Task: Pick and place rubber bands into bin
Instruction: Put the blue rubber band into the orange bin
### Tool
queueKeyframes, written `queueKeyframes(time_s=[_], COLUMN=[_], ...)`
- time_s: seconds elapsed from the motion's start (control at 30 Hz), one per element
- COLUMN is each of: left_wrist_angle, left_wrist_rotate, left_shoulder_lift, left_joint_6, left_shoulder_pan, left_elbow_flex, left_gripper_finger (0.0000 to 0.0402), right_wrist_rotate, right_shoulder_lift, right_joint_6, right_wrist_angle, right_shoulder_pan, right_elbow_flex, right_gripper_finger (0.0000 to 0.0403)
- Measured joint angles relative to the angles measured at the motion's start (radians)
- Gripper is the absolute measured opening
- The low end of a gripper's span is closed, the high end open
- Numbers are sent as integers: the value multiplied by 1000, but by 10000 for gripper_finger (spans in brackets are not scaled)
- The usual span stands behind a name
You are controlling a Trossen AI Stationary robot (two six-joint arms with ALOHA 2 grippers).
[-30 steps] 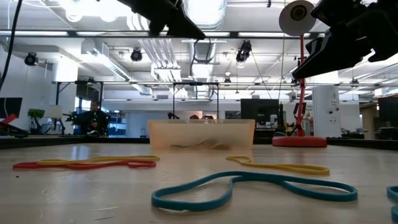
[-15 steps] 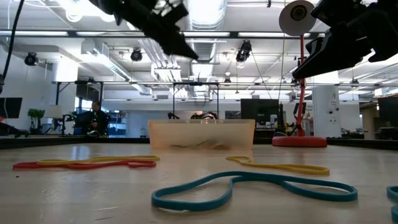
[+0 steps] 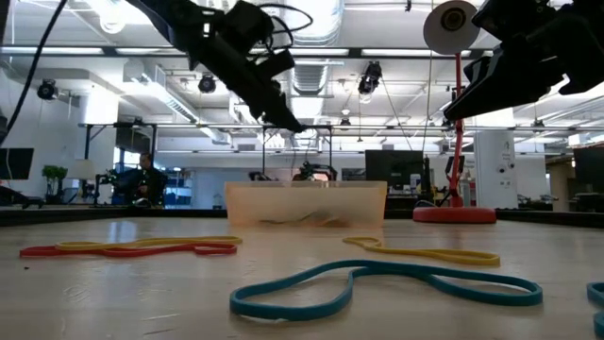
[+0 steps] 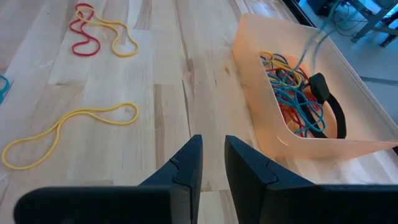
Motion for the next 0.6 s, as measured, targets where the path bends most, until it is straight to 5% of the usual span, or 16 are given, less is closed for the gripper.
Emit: queueKeyframes(time_s=[0.33, 0.6], left_wrist_angle=[-22, -188], left_wrist_rotate=[97, 145], left_shoulder_lift=[41, -52], left_joint_6=[-44, -109], left_shoulder_pan=[13, -50], left_elbow_flex=[0, -4], left_gripper_finger=[108, 169], right_wrist_rotate=[0, -2], right_shoulder_lift=[0, 9], right_joint_6=[3, 34], right_wrist_angle=[1, 46], right_shoulder_pan=[0, 0], right_elbow_flex=[0, -5], right_gripper_finger=[57, 57])
